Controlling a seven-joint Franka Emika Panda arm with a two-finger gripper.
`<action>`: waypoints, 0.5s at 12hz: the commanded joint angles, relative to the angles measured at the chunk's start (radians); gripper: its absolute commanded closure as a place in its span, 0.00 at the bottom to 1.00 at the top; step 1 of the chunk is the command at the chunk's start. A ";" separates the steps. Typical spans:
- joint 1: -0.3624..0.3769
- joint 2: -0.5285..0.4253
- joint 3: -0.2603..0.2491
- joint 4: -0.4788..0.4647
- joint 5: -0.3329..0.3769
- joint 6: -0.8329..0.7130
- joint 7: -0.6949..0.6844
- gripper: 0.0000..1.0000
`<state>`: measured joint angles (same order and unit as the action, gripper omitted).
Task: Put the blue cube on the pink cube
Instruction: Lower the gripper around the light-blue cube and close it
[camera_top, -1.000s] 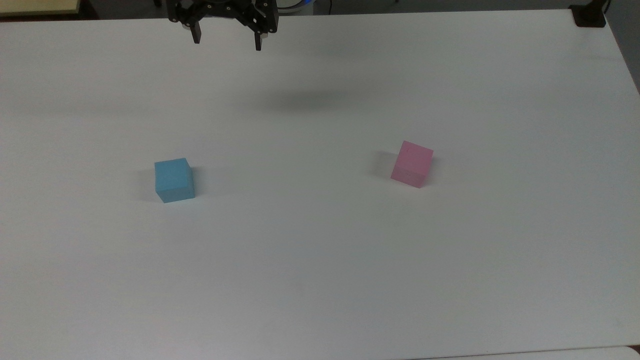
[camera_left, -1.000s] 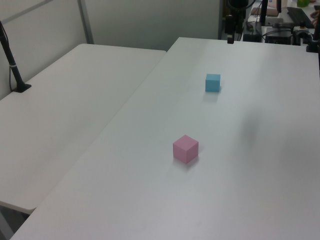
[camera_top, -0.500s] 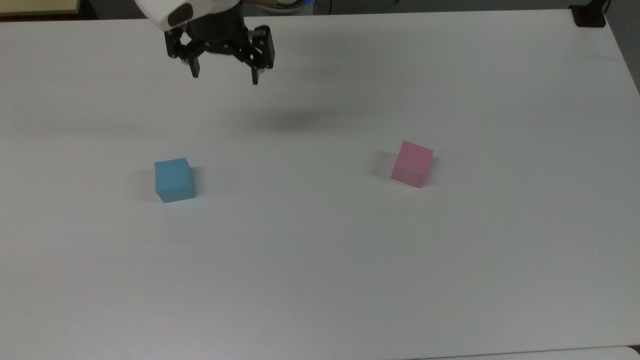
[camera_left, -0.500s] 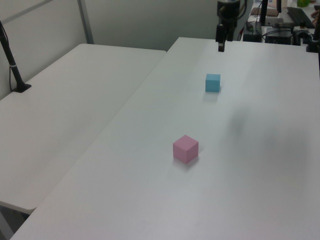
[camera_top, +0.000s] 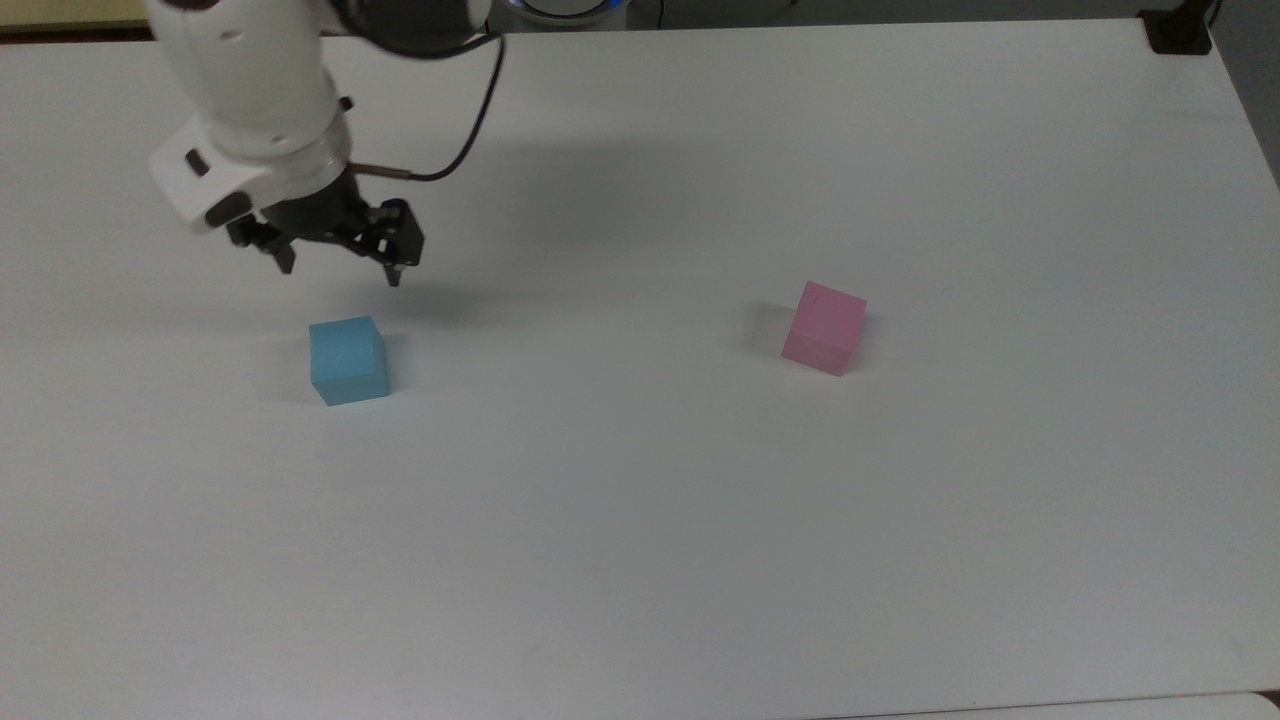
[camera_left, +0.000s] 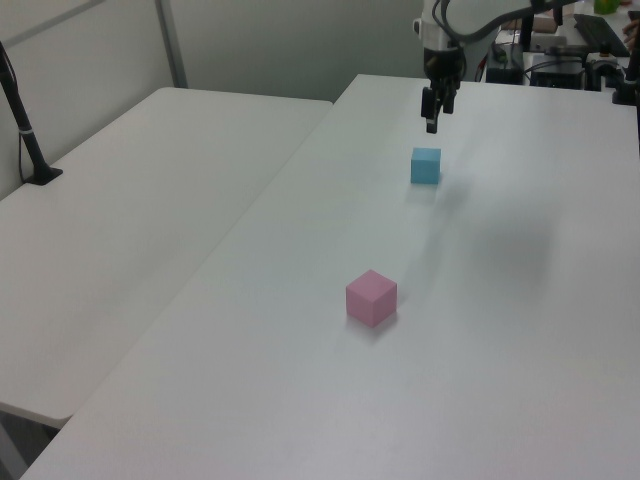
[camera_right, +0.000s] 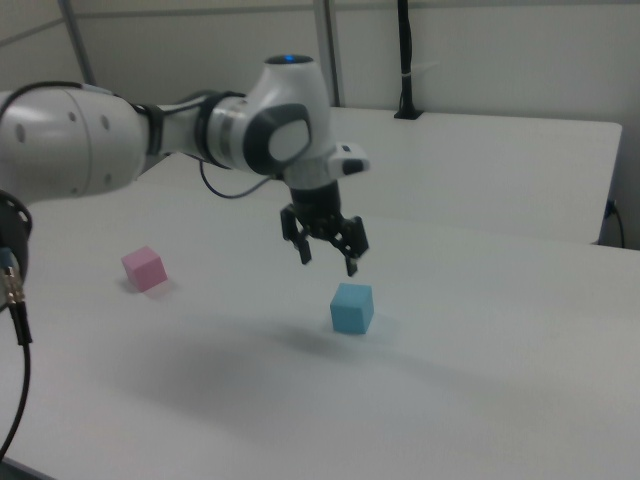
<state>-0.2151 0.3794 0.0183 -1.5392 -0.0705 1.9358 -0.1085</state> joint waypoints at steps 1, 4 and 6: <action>-0.023 0.085 0.002 0.037 -0.018 0.038 -0.186 0.00; -0.017 0.147 0.003 0.033 -0.052 0.096 -0.223 0.00; -0.003 0.179 0.003 0.033 -0.054 0.135 -0.215 0.00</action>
<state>-0.2396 0.5269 0.0257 -1.5187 -0.1086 2.0298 -0.3099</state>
